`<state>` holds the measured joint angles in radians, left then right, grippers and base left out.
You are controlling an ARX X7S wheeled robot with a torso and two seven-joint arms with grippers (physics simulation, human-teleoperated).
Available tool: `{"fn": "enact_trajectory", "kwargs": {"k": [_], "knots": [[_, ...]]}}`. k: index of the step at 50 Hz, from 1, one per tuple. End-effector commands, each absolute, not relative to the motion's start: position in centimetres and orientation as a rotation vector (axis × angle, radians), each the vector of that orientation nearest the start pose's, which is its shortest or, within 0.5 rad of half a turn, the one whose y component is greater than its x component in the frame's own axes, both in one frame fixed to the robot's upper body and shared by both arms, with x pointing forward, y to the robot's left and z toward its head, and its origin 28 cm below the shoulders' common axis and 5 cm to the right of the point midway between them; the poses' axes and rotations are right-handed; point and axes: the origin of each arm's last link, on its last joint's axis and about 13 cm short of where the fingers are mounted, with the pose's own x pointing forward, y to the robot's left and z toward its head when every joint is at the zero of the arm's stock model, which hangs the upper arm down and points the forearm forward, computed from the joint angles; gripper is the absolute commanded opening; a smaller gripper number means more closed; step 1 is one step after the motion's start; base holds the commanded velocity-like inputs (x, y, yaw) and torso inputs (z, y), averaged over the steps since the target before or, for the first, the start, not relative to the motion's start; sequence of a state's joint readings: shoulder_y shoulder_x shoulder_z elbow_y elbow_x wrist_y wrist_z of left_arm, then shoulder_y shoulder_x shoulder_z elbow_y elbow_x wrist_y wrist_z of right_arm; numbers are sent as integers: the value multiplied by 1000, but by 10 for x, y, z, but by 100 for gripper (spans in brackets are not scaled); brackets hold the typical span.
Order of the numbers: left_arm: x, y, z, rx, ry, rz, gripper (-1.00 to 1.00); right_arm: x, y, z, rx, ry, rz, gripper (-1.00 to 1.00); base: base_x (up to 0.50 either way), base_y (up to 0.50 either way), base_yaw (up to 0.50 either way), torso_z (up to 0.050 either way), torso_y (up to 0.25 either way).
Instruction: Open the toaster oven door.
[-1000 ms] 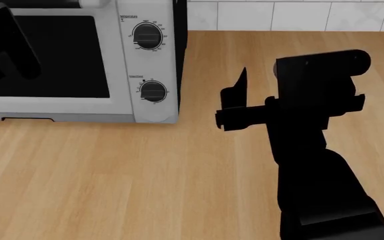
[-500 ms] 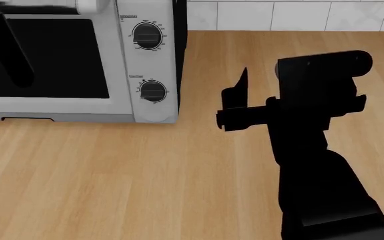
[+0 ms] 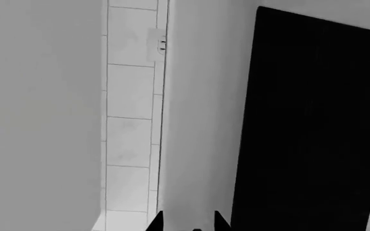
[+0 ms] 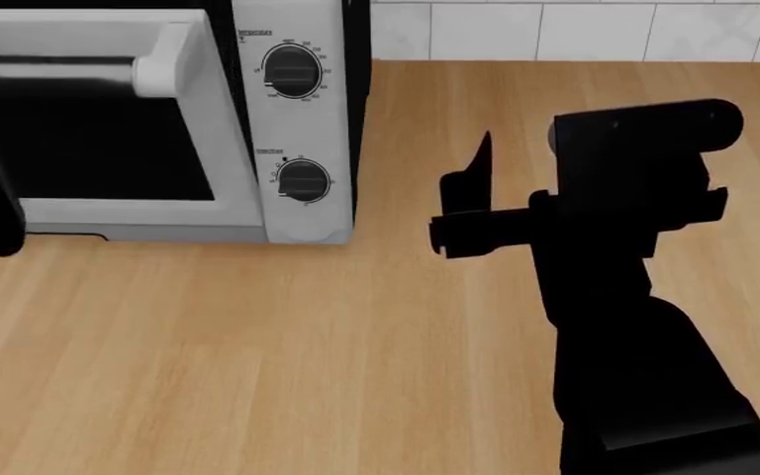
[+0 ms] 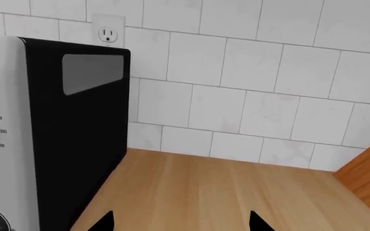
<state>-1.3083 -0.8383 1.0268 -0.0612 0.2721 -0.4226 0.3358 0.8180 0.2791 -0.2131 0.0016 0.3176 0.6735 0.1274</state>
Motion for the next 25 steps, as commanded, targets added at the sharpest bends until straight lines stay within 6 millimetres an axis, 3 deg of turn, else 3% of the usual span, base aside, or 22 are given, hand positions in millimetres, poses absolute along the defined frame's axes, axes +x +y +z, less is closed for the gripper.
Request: {"fn": "enact_trajectory", "kwargs": {"k": [1,25], "knots": [[315,315,297,1435,-152,-262,-100,342,-125,200,-100,-90,51,100,-11,-3,0,0,0],[273,323,273,1451,-173,-304,-100,337,-121,202,-100,-97,60,100,-2,-1,0,0,3]]}}
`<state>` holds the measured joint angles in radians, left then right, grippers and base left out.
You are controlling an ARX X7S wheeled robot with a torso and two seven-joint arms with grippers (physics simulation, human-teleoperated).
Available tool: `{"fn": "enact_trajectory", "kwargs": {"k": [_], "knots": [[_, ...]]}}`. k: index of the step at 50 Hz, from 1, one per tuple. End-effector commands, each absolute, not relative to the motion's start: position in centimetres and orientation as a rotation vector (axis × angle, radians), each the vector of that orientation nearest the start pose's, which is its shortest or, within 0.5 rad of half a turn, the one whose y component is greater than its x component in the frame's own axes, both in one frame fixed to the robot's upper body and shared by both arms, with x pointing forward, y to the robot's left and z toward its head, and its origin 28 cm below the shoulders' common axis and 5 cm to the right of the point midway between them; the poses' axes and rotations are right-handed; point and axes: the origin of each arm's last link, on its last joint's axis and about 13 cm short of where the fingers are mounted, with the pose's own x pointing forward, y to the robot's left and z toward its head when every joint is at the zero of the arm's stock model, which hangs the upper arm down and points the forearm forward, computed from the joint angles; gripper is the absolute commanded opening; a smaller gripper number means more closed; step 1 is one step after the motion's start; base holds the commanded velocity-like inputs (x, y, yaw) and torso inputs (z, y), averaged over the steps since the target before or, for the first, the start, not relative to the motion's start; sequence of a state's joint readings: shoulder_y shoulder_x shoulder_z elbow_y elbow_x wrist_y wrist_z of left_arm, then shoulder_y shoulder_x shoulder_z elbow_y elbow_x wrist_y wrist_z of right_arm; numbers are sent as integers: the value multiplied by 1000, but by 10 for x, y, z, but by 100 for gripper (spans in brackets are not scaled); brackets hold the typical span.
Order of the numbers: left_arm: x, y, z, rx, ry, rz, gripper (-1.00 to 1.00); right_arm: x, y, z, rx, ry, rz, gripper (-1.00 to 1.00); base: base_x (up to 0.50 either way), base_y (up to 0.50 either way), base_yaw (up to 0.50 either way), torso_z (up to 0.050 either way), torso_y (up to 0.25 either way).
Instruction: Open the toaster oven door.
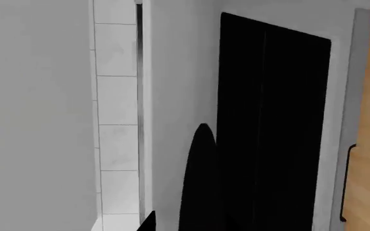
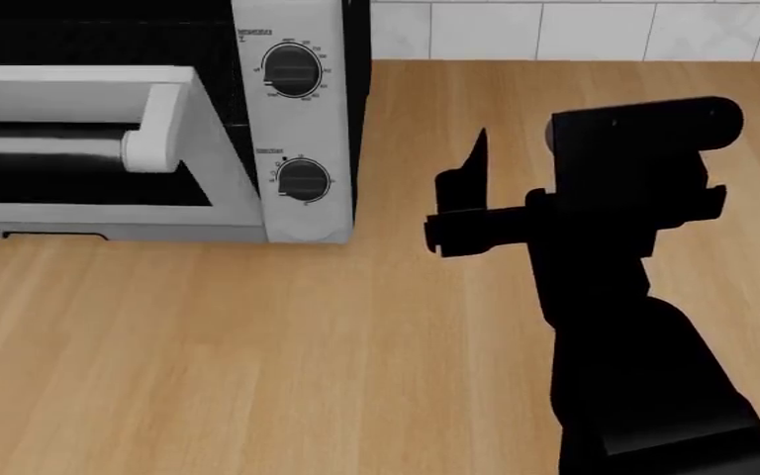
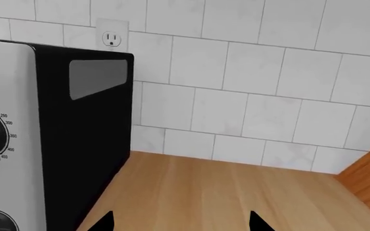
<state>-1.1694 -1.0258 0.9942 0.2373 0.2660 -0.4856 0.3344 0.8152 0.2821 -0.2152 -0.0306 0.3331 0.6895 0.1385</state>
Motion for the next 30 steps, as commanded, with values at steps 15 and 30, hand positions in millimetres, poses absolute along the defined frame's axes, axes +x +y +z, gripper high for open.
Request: {"fn": "enact_trajectory", "kwargs": {"k": [15,30], "knots": [[254,325,255,1459,-166,-332,-100,337,-121,201,-96,-99,64,100,-4,-1,0,1,4],[230,321,239,1460,-172,-365,-100,336,-122,201,-93,-101,64,100,-2,-3,0,0,4]]}}
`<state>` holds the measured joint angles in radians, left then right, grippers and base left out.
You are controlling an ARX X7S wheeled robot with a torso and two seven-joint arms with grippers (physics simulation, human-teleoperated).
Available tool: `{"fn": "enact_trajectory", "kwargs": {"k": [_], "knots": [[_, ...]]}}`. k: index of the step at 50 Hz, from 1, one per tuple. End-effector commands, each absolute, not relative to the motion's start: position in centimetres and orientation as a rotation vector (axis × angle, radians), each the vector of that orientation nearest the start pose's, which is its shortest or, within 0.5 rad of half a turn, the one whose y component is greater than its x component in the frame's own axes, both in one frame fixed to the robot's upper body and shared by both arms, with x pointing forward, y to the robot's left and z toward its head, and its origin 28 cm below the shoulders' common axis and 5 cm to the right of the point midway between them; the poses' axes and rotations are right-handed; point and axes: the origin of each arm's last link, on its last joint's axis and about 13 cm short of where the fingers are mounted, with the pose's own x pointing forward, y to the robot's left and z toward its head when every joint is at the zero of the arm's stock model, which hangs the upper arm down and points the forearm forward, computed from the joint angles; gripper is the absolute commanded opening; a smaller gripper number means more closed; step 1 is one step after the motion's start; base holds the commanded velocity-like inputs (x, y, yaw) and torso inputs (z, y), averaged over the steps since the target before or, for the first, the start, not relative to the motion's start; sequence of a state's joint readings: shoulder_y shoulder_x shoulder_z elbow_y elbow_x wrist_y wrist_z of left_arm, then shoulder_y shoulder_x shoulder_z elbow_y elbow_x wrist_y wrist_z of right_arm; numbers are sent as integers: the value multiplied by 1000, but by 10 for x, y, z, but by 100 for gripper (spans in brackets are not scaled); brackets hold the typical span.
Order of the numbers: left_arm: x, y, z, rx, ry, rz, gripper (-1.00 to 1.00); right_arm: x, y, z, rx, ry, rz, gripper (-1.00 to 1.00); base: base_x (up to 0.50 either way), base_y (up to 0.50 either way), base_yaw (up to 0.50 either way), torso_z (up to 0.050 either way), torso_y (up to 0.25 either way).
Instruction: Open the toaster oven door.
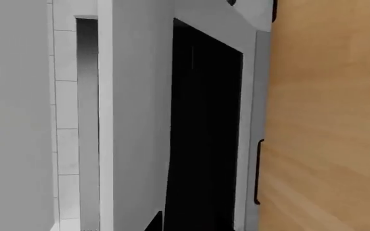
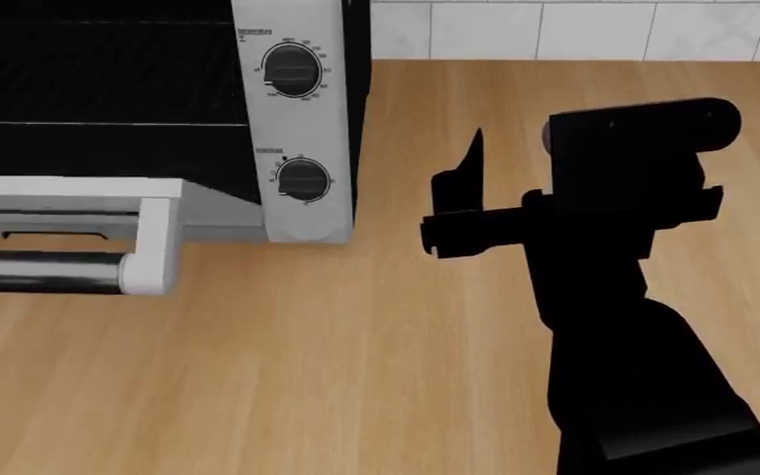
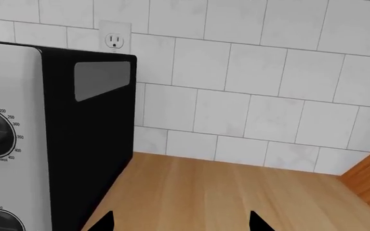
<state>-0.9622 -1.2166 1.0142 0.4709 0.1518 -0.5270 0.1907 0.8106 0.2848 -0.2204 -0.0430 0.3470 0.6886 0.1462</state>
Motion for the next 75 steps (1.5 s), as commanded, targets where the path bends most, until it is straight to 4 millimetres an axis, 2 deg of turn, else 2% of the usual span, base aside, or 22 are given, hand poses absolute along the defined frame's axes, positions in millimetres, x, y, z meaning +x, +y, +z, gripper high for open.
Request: {"fn": "enact_trajectory", "kwargs": {"k": [1,12,31,75], "knots": [[229,321,238,1461,-173,-367,-100,336,-122,200,-93,-101,64,100,0,0,0,0,0],[212,321,226,1463,-159,-389,-100,334,-121,203,-93,-105,66,100,-7,-1,1,2,6],[198,324,201,1446,-133,-414,-100,333,-122,204,-95,-106,63,100,-20,5,18,3,12],[156,322,103,1388,-44,-466,-100,331,-118,201,-91,-101,68,100,-24,7,25,2,12]]}}
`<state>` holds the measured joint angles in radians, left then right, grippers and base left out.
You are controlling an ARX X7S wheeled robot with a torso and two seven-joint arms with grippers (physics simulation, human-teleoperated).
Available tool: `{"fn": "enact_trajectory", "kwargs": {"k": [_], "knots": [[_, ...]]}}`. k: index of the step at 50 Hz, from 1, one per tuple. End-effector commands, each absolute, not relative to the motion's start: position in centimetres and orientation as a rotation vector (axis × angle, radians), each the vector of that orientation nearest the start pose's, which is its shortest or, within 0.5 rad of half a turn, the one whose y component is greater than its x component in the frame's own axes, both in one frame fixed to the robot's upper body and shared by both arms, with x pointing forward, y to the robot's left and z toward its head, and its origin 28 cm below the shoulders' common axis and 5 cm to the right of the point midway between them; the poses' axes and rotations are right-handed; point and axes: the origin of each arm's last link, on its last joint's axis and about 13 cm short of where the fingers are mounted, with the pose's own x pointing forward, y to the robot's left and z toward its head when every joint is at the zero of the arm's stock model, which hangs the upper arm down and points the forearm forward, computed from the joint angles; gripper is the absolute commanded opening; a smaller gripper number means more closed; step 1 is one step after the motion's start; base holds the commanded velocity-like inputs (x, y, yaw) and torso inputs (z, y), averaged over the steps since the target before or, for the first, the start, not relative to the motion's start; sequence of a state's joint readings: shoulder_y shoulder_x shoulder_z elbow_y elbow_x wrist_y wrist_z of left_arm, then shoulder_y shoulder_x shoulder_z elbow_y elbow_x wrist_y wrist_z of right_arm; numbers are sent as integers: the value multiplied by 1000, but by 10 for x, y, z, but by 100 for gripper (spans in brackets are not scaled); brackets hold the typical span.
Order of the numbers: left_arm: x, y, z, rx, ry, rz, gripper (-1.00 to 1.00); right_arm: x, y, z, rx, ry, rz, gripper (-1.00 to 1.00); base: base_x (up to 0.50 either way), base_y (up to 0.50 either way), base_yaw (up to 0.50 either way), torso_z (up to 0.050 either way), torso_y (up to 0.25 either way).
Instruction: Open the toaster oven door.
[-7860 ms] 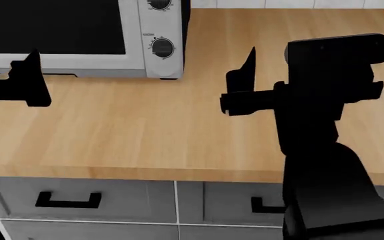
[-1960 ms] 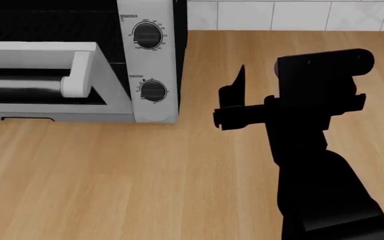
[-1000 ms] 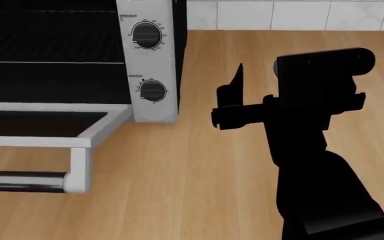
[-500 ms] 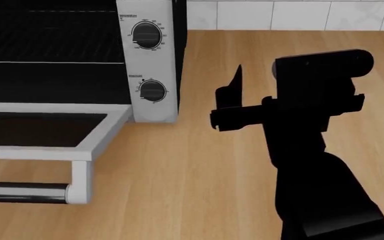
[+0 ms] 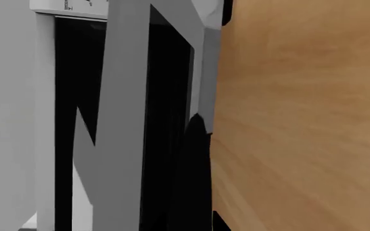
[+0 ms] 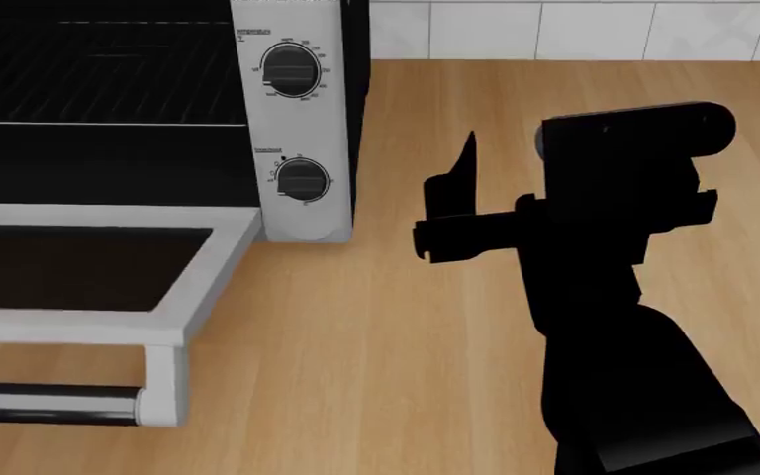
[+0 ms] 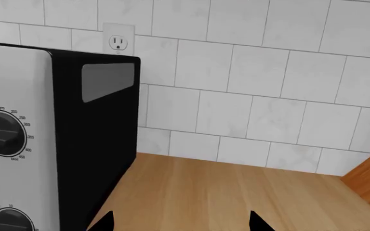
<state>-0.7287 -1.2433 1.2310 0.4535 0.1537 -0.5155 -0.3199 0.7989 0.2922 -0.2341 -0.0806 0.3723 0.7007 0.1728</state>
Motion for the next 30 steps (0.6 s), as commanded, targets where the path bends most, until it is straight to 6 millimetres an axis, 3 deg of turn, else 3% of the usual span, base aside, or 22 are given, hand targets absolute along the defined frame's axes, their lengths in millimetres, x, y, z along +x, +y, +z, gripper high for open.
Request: {"fn": "enact_trajectory", "kwargs": {"k": [1,30], "knots": [[155,322,101,1388,-42,-468,-100,331,-118,201,-91,-101,68,100,-23,6,23,0,0],[133,315,34,1330,44,-537,-100,332,-118,197,-90,-92,67,100,-18,3,17,1,5]]}}
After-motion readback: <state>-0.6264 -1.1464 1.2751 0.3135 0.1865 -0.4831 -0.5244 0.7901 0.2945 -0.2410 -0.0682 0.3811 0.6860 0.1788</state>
